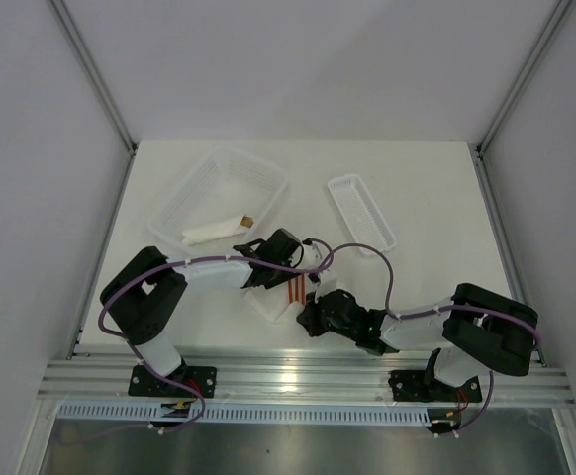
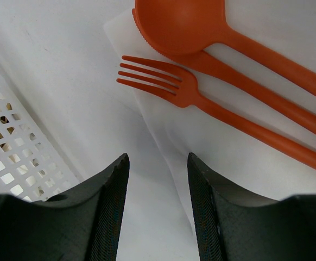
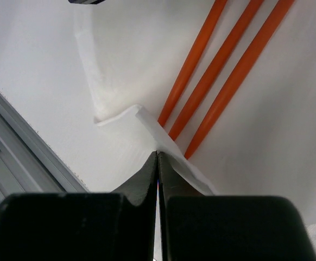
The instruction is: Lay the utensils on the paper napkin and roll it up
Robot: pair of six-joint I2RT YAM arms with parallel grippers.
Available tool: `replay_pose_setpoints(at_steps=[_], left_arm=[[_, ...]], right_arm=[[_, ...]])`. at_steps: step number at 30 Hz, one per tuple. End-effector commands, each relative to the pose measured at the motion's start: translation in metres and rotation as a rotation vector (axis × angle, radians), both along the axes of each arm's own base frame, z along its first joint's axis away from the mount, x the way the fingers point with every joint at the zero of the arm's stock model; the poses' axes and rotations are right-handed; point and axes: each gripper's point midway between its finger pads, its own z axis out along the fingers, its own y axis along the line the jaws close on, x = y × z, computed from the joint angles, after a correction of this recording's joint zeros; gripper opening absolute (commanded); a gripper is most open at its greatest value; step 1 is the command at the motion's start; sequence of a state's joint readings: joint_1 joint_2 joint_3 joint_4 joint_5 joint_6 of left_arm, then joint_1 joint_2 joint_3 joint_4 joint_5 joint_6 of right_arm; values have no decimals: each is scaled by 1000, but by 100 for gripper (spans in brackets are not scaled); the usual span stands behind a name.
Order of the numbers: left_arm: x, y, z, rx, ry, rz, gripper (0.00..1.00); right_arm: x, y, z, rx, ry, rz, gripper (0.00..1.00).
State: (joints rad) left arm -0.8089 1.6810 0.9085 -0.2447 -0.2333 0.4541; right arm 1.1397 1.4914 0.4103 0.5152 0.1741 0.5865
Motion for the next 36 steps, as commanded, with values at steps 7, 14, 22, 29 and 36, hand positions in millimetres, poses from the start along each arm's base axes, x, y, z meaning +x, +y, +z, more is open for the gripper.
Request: replay_pose_setpoints(at_steps=[7,14,22,29,36], left_arm=[[-2,0,6,-11,-13,-17,52],[-3,2,5,-6,-14,-15,52],[-5,0,16,-26,-6,-18,53],[-7,-5,31,-61,-2,-22,54],[-11,-5,55,-109,-27,-33,54]], right_arm=[[24,18,28,144,-3,-49,0],[27,19,19,141,40,-46,0],[31,22,10,137,88,-50,0],[30,14,13,155,108,-86,0],[36,14,16,172,121,-95,0]])
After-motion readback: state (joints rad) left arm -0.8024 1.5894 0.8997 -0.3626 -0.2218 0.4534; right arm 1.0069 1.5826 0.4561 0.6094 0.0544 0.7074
